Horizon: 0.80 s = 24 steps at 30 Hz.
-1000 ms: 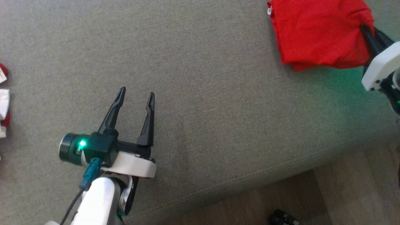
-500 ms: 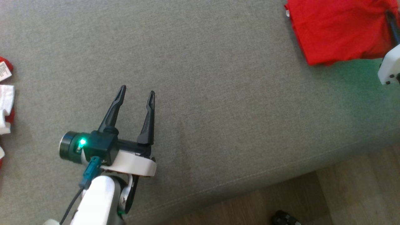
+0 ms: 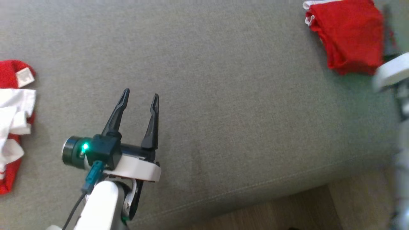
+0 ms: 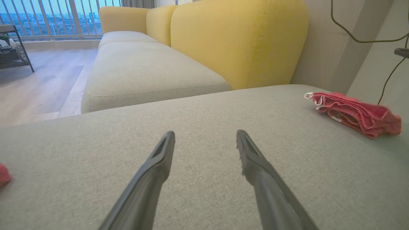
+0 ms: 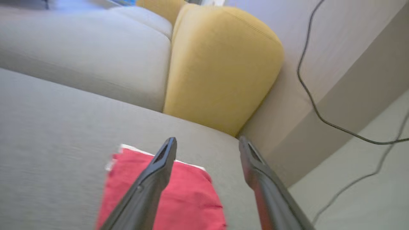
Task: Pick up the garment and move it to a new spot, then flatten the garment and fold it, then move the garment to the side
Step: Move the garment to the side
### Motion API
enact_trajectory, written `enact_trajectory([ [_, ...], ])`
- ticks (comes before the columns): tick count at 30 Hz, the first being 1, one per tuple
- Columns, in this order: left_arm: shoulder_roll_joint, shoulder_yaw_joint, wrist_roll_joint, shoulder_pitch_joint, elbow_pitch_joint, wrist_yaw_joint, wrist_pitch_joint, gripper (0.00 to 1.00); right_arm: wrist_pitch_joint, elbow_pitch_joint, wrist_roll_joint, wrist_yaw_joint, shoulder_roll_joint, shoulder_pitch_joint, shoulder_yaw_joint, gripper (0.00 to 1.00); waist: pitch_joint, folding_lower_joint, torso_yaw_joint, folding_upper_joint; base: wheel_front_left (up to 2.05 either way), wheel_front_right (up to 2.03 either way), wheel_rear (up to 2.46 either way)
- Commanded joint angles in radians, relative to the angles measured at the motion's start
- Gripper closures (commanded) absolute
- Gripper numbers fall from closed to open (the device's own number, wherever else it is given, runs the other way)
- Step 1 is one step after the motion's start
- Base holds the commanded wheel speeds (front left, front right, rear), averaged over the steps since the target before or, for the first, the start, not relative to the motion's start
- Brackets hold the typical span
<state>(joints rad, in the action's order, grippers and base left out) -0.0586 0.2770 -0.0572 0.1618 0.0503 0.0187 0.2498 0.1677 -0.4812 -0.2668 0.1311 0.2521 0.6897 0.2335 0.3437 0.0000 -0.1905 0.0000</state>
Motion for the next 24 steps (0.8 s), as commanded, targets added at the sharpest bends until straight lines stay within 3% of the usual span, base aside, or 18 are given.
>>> enact_trajectory([
  [1,0.001,-0.03,-0.008,-0.008,-0.034,0.009,0.012,0.0,0.019,0.053,-0.005,0.0,-0.045,-0.031,-0.019,0.0,-0.031,0.0,0.022,0.0,0.0,0.0,0.0],
  [4,0.003,-0.034,-0.019,-0.029,-0.033,0.022,0.012,0.0,0.045,0.09,0.036,0.0,-0.135,-0.099,-0.052,0.0,-0.071,0.0,0.048,0.0,0.0,0.0,0.0],
  [8,0.006,-0.044,-0.047,-0.061,-0.029,0.046,0.012,0.0,0.073,0.112,0.168,0.0,-0.189,-0.201,-0.125,0.0,-0.128,0.0,0.09,0.0,0.0,0.0,0.0],
  [16,0.008,-0.065,-0.108,-0.139,-0.056,0.105,0.012,0.0,0.093,0.204,0.402,0.0,-0.201,-0.424,-0.261,0.0,-0.248,0.0,0.181,0.0,0.0,0.0,0.0],
  [24,0.008,-0.091,-0.121,-0.238,-0.076,0.118,0.012,0.0,0.094,0.334,0.422,0.0,-0.202,-0.625,-0.227,0.0,-0.352,0.0,0.223,0.0,0.0,0.0,0.0],
])
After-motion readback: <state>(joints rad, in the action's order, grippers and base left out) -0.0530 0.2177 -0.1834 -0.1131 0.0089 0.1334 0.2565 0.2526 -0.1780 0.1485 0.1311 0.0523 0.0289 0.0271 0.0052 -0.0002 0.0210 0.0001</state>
